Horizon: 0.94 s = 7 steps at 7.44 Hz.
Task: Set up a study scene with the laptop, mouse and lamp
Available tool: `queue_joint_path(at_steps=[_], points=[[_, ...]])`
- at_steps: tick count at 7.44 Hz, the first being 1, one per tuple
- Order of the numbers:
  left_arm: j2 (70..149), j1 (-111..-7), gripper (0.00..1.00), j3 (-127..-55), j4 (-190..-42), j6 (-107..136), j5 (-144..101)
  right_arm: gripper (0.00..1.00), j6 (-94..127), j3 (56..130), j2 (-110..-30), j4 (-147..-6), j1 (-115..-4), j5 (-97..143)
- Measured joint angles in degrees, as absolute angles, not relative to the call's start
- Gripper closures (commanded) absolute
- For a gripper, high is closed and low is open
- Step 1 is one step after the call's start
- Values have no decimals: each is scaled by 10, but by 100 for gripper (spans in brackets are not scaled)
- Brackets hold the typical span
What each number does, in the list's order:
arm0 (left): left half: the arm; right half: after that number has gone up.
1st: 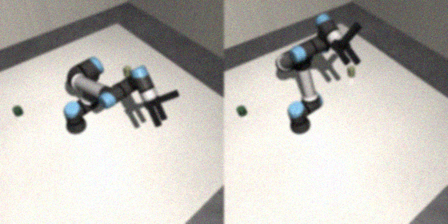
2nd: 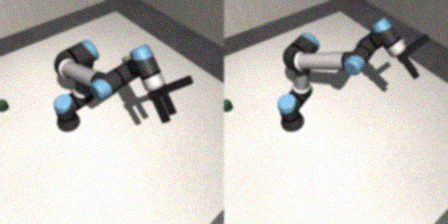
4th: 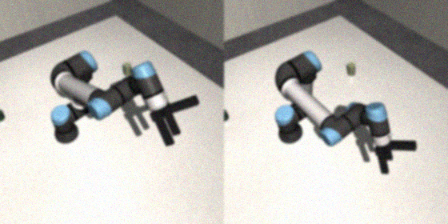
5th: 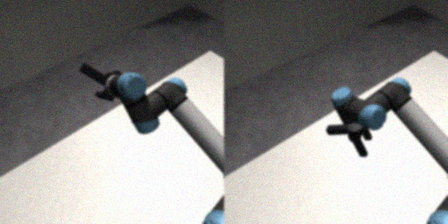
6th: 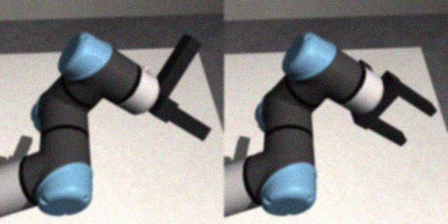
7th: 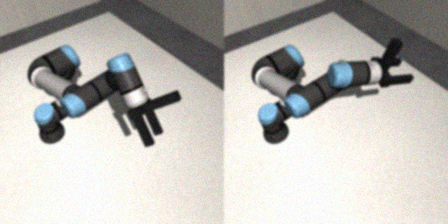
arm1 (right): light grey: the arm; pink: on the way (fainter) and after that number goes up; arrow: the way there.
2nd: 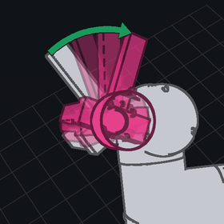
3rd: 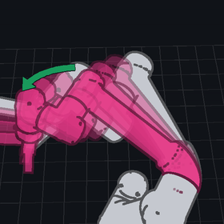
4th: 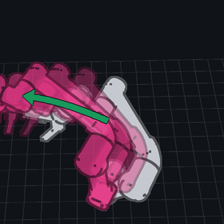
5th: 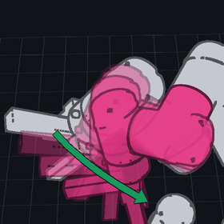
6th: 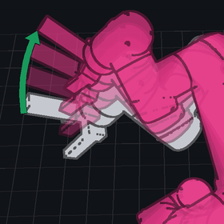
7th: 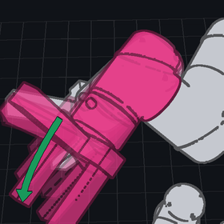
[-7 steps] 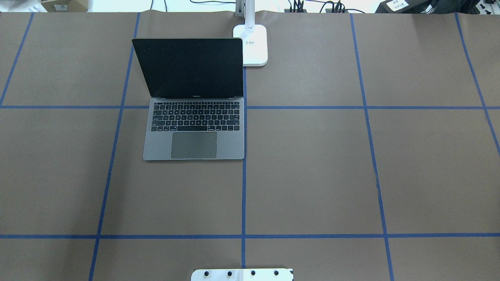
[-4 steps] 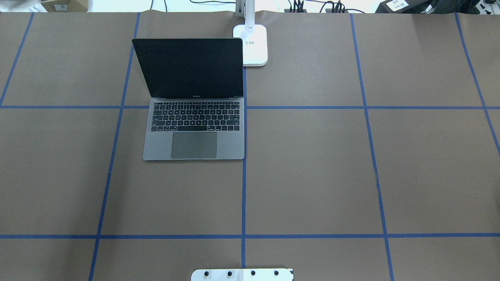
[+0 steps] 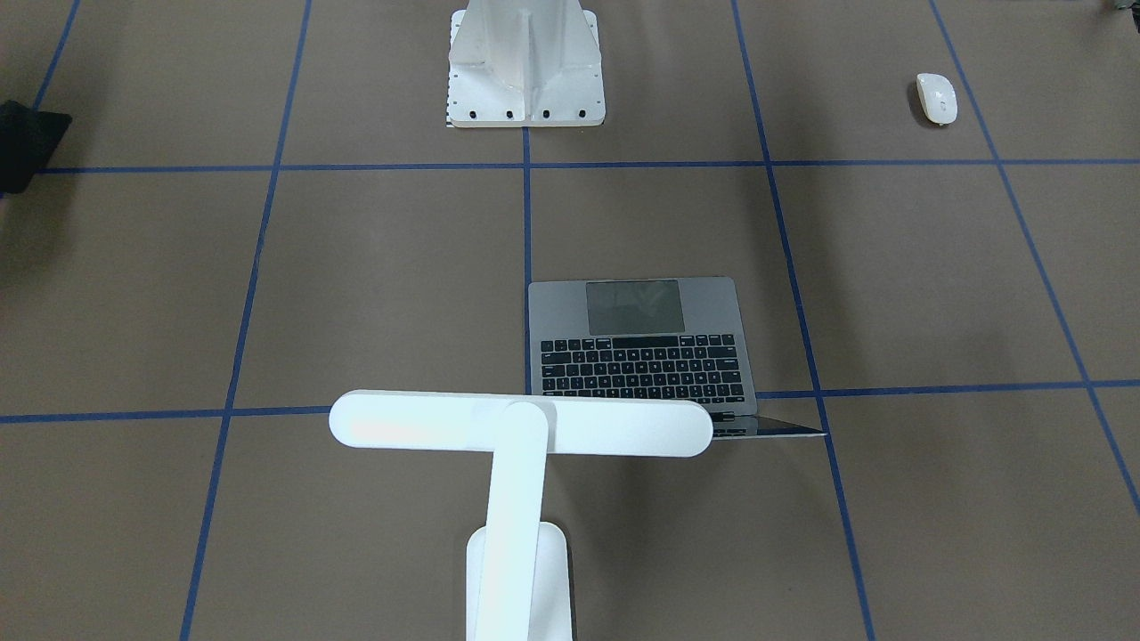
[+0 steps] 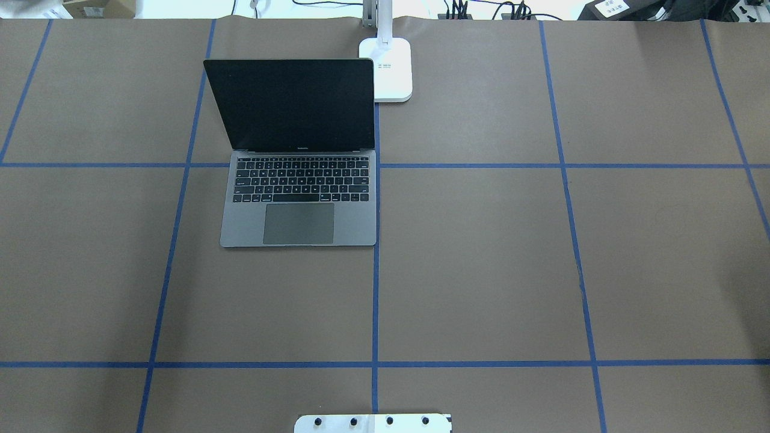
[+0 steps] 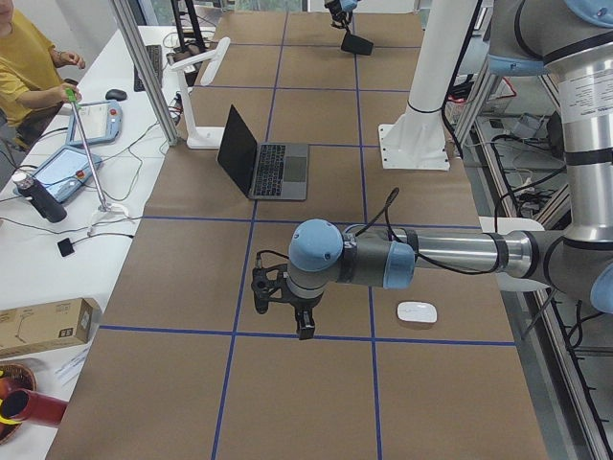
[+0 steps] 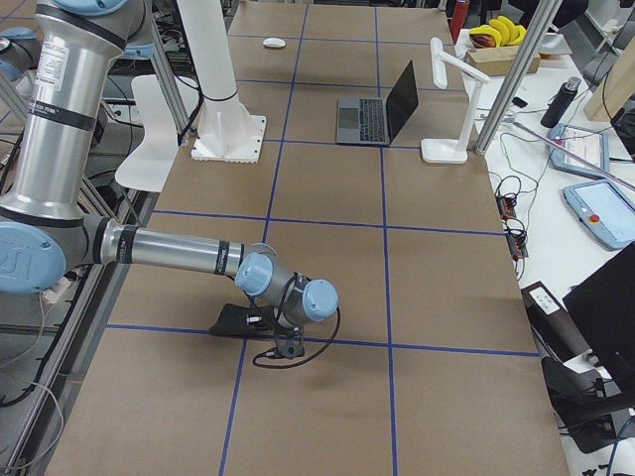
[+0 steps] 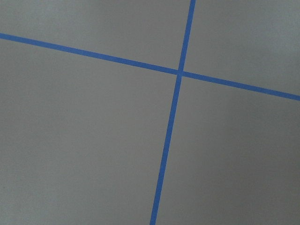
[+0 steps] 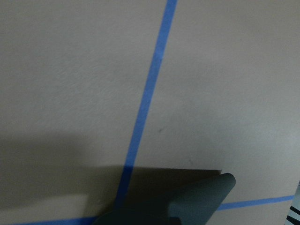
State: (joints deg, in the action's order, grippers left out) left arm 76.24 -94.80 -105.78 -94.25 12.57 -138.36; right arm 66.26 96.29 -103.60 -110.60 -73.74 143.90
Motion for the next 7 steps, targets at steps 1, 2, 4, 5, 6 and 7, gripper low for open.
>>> queue_joint_path(at_steps=[1,2,4,5,6,7], points=[[762,-948,0,-1057,-942,126,-1384,100,692,974,-1005,-1103,-737,1447],[762,-948,0,-1056,-942,126,-1384,100,704,980,-973,-1096,-737,1451],[762,-947,0,-1055,-941,126,-1385,100,714,983,-918,-1053,-731,1456],[762,-947,0,-1054,-941,126,-1385,100,730,984,-896,-1025,-726,1459],[763,-947,0,-1053,-940,126,-1385,100,779,989,-873,-992,-715,1460],[763,-947,0,-1052,-939,126,-1385,100,853,1001,-853,-951,-697,1458]])
